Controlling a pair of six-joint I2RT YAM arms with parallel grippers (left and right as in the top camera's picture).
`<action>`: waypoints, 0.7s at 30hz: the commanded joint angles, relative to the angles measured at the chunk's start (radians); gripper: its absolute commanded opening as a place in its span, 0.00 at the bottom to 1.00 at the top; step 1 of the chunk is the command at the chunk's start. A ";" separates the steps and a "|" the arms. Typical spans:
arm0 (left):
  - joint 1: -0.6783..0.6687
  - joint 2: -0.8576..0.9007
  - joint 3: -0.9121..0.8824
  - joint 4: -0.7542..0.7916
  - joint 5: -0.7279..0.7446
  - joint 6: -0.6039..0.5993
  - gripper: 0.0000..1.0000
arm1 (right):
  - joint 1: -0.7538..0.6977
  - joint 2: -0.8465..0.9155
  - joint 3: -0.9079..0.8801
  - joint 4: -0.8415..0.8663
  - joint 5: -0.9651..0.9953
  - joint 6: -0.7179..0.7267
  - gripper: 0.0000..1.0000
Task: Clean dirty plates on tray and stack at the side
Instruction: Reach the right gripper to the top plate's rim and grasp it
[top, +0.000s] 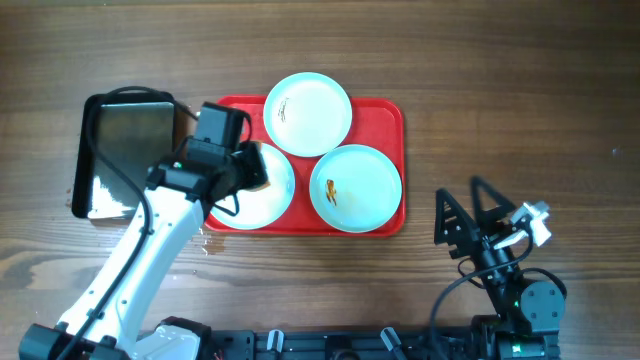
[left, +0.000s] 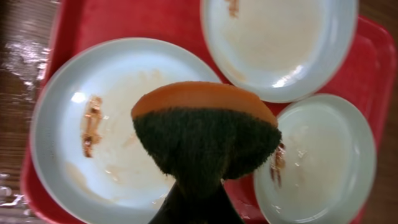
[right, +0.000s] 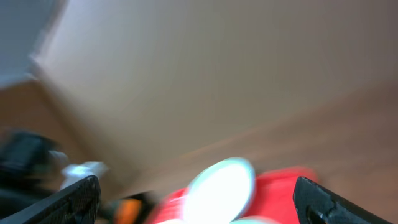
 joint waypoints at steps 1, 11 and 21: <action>0.116 0.011 0.003 -0.048 -0.023 -0.008 0.04 | -0.002 0.000 -0.002 0.113 -0.164 0.697 1.00; 0.256 0.011 0.003 -0.092 0.102 0.003 0.04 | 0.230 1.126 1.117 -0.787 -0.484 -0.476 1.00; 0.264 0.011 0.003 -0.135 0.048 0.003 0.04 | 0.676 1.800 1.407 -0.747 0.190 -0.232 0.68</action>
